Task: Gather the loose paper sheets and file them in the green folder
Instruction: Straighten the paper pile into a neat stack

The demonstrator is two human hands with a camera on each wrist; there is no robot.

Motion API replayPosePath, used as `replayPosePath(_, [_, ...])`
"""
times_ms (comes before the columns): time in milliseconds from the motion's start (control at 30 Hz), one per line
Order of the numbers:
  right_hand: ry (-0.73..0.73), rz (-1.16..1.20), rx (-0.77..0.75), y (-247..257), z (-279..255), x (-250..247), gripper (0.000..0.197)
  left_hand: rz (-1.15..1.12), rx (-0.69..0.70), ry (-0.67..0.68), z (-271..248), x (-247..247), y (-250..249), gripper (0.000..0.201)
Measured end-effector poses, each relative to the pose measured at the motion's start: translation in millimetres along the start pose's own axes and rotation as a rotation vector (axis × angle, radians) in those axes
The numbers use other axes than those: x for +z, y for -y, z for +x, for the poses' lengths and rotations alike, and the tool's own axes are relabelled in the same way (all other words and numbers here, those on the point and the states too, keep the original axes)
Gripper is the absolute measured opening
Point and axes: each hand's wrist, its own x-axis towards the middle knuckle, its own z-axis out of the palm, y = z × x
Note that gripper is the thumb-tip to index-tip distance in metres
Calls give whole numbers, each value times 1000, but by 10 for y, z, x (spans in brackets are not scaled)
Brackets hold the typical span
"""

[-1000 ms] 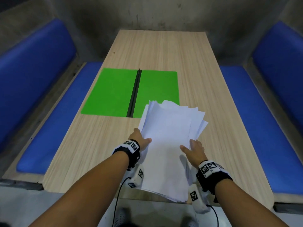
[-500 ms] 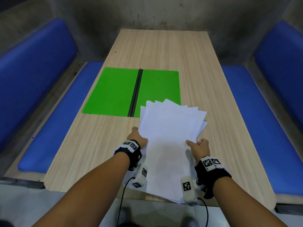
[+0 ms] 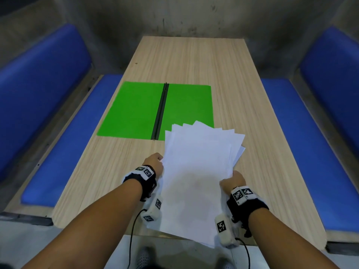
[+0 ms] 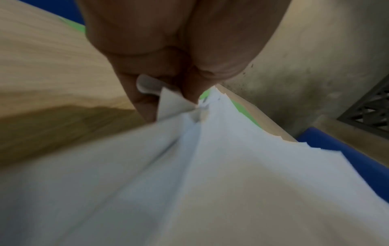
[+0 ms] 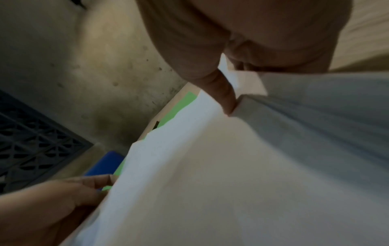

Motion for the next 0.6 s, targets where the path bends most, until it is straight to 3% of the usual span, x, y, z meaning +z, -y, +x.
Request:
replayPosePath(167, [-19, 68, 70, -84, 100, -69, 37, -100, -56, 45, -35, -1, 141, 18])
replayPosePath(400, [-17, 129, 77, -131, 107, 3, 38, -142, -79, 74, -87, 62, 208, 34])
replayPosePath(500, [-39, 137, 57, -103, 98, 42, 18, -101, -101, 99, -76, 33, 190, 30])
replayPosePath(600, [-107, 99, 20, 3, 0, 81, 64, -134, -63, 62, -69, 22, 122, 33])
